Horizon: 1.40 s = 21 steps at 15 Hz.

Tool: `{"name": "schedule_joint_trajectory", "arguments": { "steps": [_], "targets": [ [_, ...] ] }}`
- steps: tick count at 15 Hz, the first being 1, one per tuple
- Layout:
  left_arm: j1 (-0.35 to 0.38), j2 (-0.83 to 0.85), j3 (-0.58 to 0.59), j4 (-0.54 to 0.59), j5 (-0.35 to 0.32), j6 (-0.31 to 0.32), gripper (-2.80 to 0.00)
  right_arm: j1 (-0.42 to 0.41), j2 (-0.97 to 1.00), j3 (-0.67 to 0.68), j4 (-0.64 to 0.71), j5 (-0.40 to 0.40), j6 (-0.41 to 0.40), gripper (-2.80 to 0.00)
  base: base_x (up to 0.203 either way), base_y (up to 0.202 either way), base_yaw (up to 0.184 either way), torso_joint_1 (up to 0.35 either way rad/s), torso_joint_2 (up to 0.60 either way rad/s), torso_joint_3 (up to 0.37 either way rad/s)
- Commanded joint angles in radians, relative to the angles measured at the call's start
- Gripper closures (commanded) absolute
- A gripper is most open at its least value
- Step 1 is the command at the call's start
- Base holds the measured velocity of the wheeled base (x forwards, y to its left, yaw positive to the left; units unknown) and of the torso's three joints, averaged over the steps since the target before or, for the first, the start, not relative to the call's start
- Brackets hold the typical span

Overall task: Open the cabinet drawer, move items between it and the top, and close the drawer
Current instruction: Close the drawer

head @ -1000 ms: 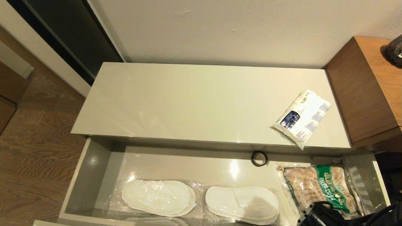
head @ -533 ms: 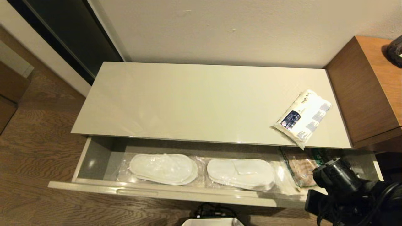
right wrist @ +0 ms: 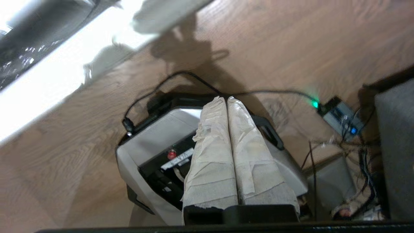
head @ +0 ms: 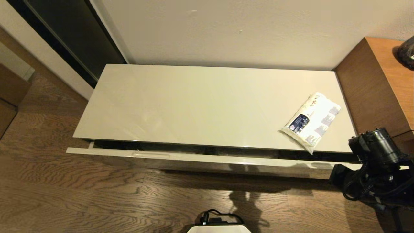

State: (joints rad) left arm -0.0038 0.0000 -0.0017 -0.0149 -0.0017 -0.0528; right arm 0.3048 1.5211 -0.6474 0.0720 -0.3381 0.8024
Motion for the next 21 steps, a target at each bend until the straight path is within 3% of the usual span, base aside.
{"name": "schedule_joint_trajectory", "arguments": {
  "steps": [1,6,10,14,15,18,21],
  "targets": [
    [0.001,0.000,0.000,0.000,0.000,-0.001,0.00,-0.003,-0.101,-0.041,0.054,-0.001,-0.013,0.00,0.000,0.000,0.000,0.000,0.00,0.000],
    [0.001,0.000,0.000,0.000,0.000,-0.001,0.00,-0.003,-0.381,-0.096,0.350,-0.003,-0.060,0.00,0.000,0.000,0.000,0.000,0.00,0.000],
    [0.001,0.000,0.000,0.000,0.000,-0.001,0.00,-0.027,-0.631,-0.379,0.948,-0.001,-0.083,0.00,0.000,0.000,0.000,0.000,0.00,0.000],
    [0.001,0.001,0.000,0.000,0.000,-0.001,0.00,-0.107,-0.828,-0.587,1.340,0.001,-0.126,0.00,0.000,0.000,0.000,0.000,0.00,0.000],
    [0.001,0.001,0.000,0.000,0.000,-0.001,0.00,-0.148,-0.872,-0.623,1.401,0.003,-0.159,0.00,0.000,0.000,0.000,0.000,0.00,0.000],
    [0.001,0.000,0.000,0.000,0.000,-0.001,0.00,-0.331,-1.012,-0.658,1.450,0.045,-0.387,0.00,0.000,0.000,0.000,0.000,0.00,0.000],
    [0.001,0.000,0.000,0.000,0.000,-0.001,0.00,-0.371,-1.157,-0.606,1.429,0.118,-0.554,0.00,0.000,0.000,0.000,0.000,0.00,0.000]
  ]
}}
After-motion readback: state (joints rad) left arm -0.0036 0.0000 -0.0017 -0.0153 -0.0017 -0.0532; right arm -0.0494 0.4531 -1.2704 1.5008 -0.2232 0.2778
